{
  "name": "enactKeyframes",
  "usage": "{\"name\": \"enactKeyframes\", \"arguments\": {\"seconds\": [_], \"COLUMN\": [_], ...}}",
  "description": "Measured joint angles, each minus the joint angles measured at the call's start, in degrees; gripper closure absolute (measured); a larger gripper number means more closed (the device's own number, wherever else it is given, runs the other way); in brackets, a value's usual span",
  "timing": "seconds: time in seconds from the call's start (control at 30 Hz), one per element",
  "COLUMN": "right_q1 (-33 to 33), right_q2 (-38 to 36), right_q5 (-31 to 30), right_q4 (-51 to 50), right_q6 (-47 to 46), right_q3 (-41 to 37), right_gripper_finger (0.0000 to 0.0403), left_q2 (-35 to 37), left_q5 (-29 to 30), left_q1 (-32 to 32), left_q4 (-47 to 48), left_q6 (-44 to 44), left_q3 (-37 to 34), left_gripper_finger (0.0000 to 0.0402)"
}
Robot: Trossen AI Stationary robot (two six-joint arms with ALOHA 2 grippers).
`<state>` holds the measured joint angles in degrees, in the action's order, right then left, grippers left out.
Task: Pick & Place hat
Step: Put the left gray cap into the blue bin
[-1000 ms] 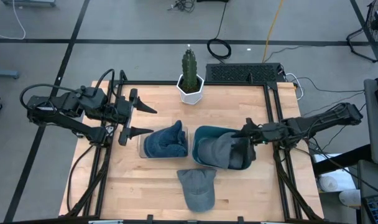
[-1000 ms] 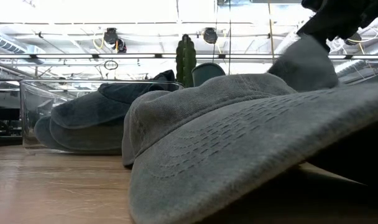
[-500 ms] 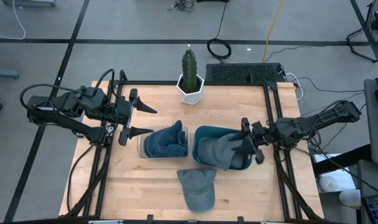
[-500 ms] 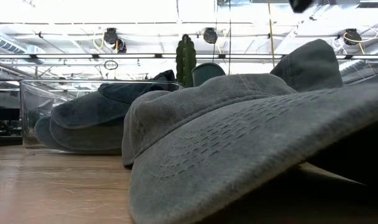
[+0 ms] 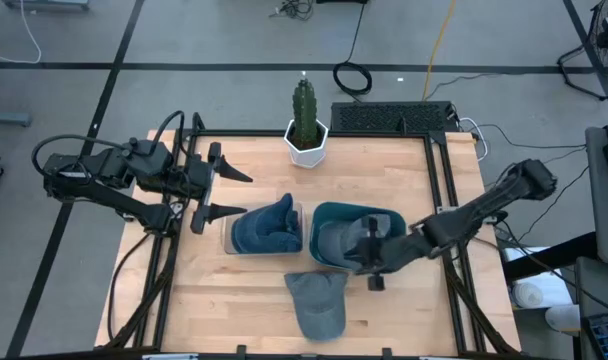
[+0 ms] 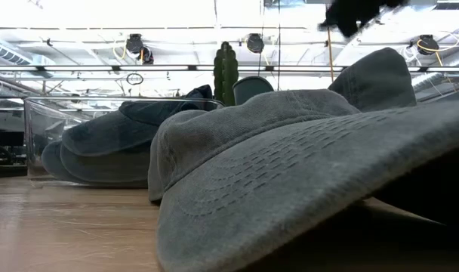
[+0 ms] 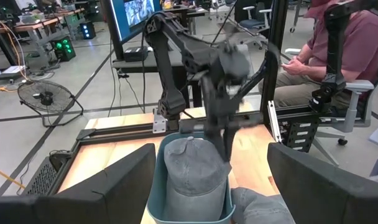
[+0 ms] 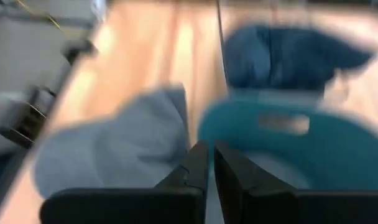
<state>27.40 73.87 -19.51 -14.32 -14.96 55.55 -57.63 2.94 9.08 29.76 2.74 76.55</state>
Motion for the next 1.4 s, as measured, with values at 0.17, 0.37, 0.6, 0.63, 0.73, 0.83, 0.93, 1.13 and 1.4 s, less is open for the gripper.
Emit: {"name": "enactKeyframes", "arguments": {"seconds": [0.17, 0.37, 0.6, 0.63, 0.73, 0.83, 0.93, 1.13, 1.4], "right_q1": [-0.3, -0.4, -1.9, -2.2, -3.1, -4.3, -5.5, -7.7, -8.3], "right_q2": [5.9, 7.6, 7.2, 7.2, 7.2, 7.2, 7.2, 7.1, 6.2], "right_q5": [0.0, 0.0, -0.1, 0.0, 0.6, 3.2, 5.4, 8.2, 9.3], "right_q4": [-9.2, -19.0, -22.5, -22.4, -22.1, -20.7, -16.7, -8.5, -7.1], "right_q6": [-10.5, -19.6, -22.4, -22.9, -24.9, -26.0, -26.4, -26.5, -24.7], "right_q3": [0.0, 0.0, -0.5, -1.0, -2.9, -5.8, -9.3, -15.0, -15.7], "right_gripper_finger": [0.0401, 0.0402, 0.0402, 0.0402, 0.0402, 0.0402, 0.0402, 0.0403, 0.0403], "left_q2": [0.0, 0.0, 0.0, 0.0, 0.0, 0.0, 0.0, 0.0, 0.0], "left_q5": [0.0, 0.0, 0.0, 0.0, 0.0, 0.0, 0.0, 0.0, 0.0], "left_q1": [0.0, 0.0, 0.0, 0.0, 0.0, 0.0, 0.0, 0.0, 0.0], "left_q4": [0.0, 0.0, 0.0, 0.0, 0.0, 0.0, 0.0, 0.0, 0.0], "left_q6": [0.0, 0.0, 0.0, 0.0, 0.0, 0.0, 0.0, 0.0, 0.0], "left_q3": [0.0, 0.0, 0.0, 0.0, 0.0, 0.0, 0.0, 0.0, 0.0], "left_gripper_finger": [0.0082, 0.0082, 0.0082, 0.0082, 0.0082, 0.0082, 0.0082, 0.0082, 0.0082]}}
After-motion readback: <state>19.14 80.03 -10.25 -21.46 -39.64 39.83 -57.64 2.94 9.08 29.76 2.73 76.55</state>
